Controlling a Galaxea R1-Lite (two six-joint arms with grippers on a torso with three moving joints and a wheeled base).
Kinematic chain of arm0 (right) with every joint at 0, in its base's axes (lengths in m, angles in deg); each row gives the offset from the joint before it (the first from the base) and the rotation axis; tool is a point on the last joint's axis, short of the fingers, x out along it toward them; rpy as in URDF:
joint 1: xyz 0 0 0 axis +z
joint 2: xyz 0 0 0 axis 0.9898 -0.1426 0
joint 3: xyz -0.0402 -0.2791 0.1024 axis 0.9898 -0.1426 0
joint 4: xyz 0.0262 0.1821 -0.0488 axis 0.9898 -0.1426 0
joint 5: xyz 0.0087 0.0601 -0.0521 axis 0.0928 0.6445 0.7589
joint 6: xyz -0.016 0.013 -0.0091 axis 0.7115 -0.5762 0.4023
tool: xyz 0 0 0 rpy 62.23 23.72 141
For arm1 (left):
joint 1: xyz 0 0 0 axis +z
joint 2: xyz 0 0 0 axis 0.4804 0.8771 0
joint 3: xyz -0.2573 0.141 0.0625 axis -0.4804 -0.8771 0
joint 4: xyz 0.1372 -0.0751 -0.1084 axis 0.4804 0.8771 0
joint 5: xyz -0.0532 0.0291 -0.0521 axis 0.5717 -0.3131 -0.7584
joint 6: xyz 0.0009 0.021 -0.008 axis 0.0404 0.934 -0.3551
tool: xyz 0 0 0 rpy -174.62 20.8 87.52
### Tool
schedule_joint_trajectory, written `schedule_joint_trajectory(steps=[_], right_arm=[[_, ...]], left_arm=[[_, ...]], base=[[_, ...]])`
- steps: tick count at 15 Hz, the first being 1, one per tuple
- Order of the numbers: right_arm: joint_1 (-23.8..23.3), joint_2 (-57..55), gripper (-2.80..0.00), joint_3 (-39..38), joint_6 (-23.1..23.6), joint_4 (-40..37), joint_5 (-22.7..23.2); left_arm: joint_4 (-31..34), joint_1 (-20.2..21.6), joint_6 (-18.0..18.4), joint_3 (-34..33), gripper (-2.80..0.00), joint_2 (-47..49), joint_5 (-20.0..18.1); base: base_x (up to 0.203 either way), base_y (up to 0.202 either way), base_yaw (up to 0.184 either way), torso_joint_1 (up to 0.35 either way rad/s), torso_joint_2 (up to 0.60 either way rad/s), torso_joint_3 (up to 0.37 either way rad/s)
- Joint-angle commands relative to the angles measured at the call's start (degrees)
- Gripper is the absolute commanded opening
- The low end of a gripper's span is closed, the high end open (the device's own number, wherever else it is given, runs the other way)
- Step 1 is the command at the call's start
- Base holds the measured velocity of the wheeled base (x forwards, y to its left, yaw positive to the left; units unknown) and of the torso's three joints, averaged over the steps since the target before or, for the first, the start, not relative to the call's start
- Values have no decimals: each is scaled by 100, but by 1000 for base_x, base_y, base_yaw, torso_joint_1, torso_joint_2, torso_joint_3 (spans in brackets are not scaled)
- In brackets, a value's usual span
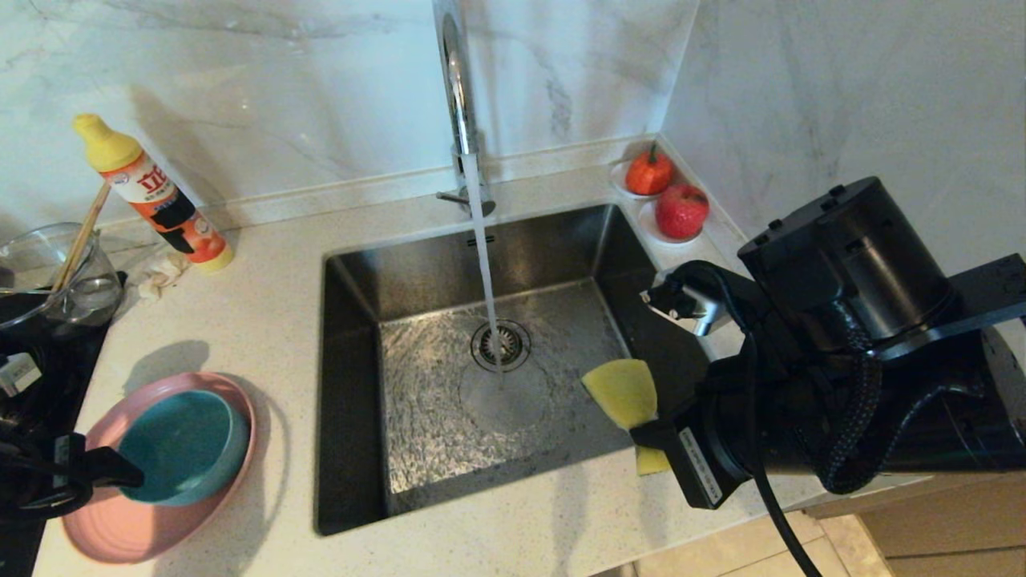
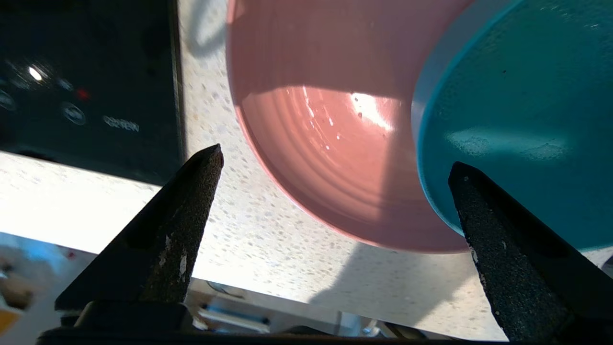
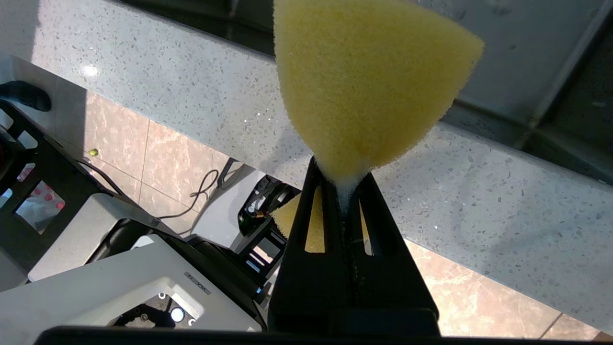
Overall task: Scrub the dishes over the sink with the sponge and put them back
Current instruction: Pick up a bowl and the sponge
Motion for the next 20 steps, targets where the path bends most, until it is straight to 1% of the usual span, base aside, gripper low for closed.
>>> schedule_joint_trajectory(steps=[1,5,10,13,17,19,20], right_arm=[[-3,7,-280,1,-17,-14,-6],[-3,-2,-280,-8,-17,-14,-6],[-11,7,-280,-17,-25,-14,-6],[-19,-1,-280,-8,-8,-7,-6],[-20,-2,-280,-26,1,-14,-6],[-20,7,-280,-17,1,-14,-6],[-20,5,-280,-26,1,-14,-6]], left_arm=[[17,2,-188,-38,0,109,-79],[17,2,-425,-82,0,249,-237],[8,2,-514,-161,0,408,-413],[-11,-1,-522,-161,0,481,-422],[-433,2,-531,-240,0,598,-422],[-458,-6,-506,-232,0,610,-431],[-465,-8,-487,-232,0,618,-500]], base=[[0,0,0,0,0,0],[0,0,0,0,0,0],[0,0,0,0,0,0],[0,0,0,0,0,0],[0,0,0,0,0,0],[0,0,0,0,0,0],[0,0,0,0,0,0]])
